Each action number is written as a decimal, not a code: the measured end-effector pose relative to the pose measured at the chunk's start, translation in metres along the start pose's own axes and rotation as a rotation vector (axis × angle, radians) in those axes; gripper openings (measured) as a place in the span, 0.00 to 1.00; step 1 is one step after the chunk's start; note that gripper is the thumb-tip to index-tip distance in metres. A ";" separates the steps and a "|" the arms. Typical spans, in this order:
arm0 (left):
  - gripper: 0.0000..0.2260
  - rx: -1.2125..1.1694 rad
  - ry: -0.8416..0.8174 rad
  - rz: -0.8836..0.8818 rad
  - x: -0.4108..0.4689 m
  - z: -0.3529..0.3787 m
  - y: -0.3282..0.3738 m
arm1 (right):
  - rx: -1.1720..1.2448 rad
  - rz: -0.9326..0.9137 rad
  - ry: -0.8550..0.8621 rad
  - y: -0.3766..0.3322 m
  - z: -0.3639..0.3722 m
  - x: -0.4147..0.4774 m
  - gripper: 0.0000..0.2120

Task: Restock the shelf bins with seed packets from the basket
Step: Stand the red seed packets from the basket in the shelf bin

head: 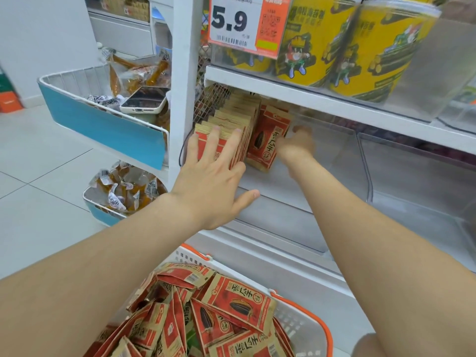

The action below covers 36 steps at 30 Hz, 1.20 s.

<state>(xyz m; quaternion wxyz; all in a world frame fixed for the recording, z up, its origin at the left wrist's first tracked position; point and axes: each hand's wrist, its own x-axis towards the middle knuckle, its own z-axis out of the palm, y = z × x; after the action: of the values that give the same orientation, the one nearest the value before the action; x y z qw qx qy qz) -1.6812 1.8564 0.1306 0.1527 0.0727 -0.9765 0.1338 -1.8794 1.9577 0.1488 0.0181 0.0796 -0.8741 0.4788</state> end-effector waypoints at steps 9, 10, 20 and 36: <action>0.34 -0.024 0.032 -0.003 0.001 0.002 0.001 | -0.230 -0.179 -0.369 0.009 0.016 -0.003 0.27; 0.34 -0.026 0.028 -0.005 0.001 0.002 0.001 | -0.275 -0.188 -0.399 0.011 0.015 -0.001 0.30; 0.18 -0.151 -0.010 0.076 -0.007 -0.012 -0.012 | -0.505 -0.135 -0.362 0.011 0.013 -0.016 0.24; 0.22 0.041 -0.623 0.136 -0.059 -0.037 -0.014 | -0.756 -1.271 -0.571 0.024 -0.004 -0.161 0.08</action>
<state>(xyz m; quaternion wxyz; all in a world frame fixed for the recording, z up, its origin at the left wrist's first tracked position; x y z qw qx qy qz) -1.6123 1.8593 0.1489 -0.1643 0.0480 -0.9760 0.1348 -1.7242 1.9931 0.1132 0.0889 0.6716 -0.7355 0.0087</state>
